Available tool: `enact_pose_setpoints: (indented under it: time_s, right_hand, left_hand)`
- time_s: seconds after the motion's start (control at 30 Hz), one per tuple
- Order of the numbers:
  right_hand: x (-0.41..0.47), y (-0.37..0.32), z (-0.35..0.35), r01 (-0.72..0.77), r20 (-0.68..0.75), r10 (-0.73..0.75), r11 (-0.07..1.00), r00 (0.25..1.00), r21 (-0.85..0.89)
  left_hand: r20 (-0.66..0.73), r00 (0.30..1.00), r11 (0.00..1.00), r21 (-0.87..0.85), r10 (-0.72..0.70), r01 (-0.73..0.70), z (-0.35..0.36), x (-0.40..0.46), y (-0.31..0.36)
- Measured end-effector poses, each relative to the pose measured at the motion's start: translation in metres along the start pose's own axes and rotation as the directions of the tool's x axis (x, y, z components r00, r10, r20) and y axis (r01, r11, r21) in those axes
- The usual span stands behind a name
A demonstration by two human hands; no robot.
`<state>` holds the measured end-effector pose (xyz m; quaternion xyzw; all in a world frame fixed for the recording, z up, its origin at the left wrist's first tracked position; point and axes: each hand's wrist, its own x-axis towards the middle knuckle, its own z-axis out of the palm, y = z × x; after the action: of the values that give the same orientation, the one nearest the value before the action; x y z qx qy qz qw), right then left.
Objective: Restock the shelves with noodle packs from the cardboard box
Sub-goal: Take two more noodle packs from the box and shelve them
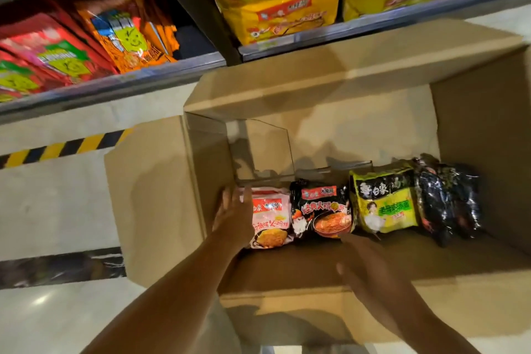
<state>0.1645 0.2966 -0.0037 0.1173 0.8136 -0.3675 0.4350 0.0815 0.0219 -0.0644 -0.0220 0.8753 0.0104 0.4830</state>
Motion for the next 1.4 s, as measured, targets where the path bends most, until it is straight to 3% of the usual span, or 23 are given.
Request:
enact_pose_setpoints:
  time_s: [0.13,0.23,0.33,0.43,0.57,0.7,0.9,1.0,1.13,1.23,1.3,1.4]
  right_hand:
    - [0.009,0.002,0.009,0.004,0.023,-0.004,1.000,1.000,0.009]
    - [0.016,0.003,0.010,0.013,0.007,-0.012,0.997,1.000,-0.071]
    - [0.019,0.002,0.007,-0.011,0.004,0.012,0.993,1.000,-0.120]
    - [0.019,-0.001,0.001,-0.016,0.024,0.020,0.989,1.000,-0.144]
    - [0.024,-0.007,-0.008,-0.005,0.044,0.013,0.982,0.999,-0.191]
    - [0.035,-0.017,-0.017,0.023,0.036,-0.014,0.969,0.999,-0.246]
    - [0.082,-0.039,-0.021,0.068,0.053,-0.053,0.939,0.997,-0.337]
    - [0.114,-0.044,-0.016,0.092,0.054,-0.076,0.876,0.996,-0.473]
    - [0.145,-0.034,-0.001,0.040,0.051,-0.003,0.681,0.999,-0.731]
    - [0.142,-0.032,0.006,-0.013,0.012,0.040,0.570,0.999,-0.821]
    - [0.135,-0.027,0.012,-0.012,-0.043,-0.043,0.554,0.998,-0.832]
    - [0.126,-0.023,0.015,0.006,-0.087,-0.121,0.618,0.989,-0.786]
  left_hand:
    - [0.036,0.999,0.995,0.102,0.008,-0.012,0.006,0.015,-0.001]
    - [-0.043,0.998,0.985,0.167,0.039,-0.032,0.013,0.013,-0.001]
    - [-0.124,0.989,0.996,0.049,0.081,-0.075,0.016,0.004,-0.005]
    - [-0.169,0.984,0.968,-0.231,0.061,-0.100,0.016,-0.008,-0.009]
    - [-0.161,0.987,0.806,-0.585,0.001,-0.096,0.002,-0.029,-0.011]
    - [-0.216,0.974,0.681,-0.723,-0.065,-0.115,-0.023,-0.047,-0.017]
    - [-0.234,0.967,0.371,-0.911,-0.101,-0.182,-0.057,-0.058,-0.019]
    - [-0.245,0.966,0.220,-0.950,-0.081,-0.222,-0.060,-0.049,-0.020]
    - [-0.271,0.960,0.206,-0.946,-0.067,-0.252,-0.059,-0.040,-0.019]
    - [-0.265,0.961,0.202,-0.948,-0.079,-0.245,-0.055,-0.039,-0.018]
    - [-0.268,0.959,0.232,-0.942,-0.087,-0.242,-0.051,-0.041,-0.017]
    - [-0.261,0.960,0.261,-0.938,-0.101,-0.228,-0.049,-0.045,-0.017]
